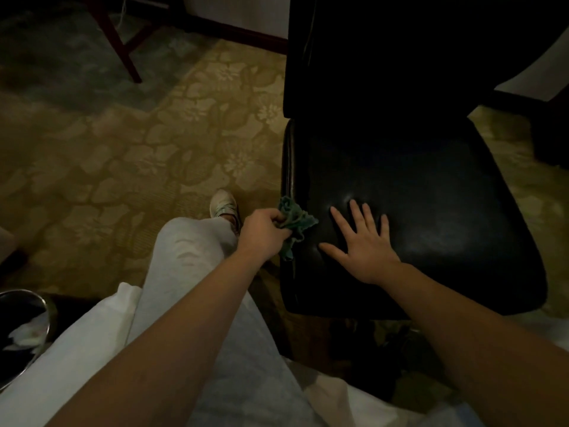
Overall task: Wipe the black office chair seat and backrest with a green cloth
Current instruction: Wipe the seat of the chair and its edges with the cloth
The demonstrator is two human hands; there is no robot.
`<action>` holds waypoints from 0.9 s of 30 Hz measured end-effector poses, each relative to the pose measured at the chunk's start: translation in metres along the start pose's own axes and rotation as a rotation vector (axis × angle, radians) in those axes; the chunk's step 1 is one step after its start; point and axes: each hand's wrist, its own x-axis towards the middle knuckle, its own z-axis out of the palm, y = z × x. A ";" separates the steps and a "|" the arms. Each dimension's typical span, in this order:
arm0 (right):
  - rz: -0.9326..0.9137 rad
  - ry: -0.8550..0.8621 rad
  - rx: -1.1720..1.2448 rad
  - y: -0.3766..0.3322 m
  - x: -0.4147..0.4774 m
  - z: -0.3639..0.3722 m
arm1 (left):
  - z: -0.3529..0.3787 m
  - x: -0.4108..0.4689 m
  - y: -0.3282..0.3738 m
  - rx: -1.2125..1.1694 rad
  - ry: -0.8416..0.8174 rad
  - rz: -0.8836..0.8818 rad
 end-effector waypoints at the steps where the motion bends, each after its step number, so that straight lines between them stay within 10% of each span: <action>1: -0.004 -0.006 0.001 0.001 0.000 -0.001 | 0.003 -0.007 -0.003 -0.002 -0.008 -0.002; 27: 0.061 -0.062 0.100 -0.023 0.028 -0.009 | -0.027 0.024 -0.019 -0.004 -0.031 0.000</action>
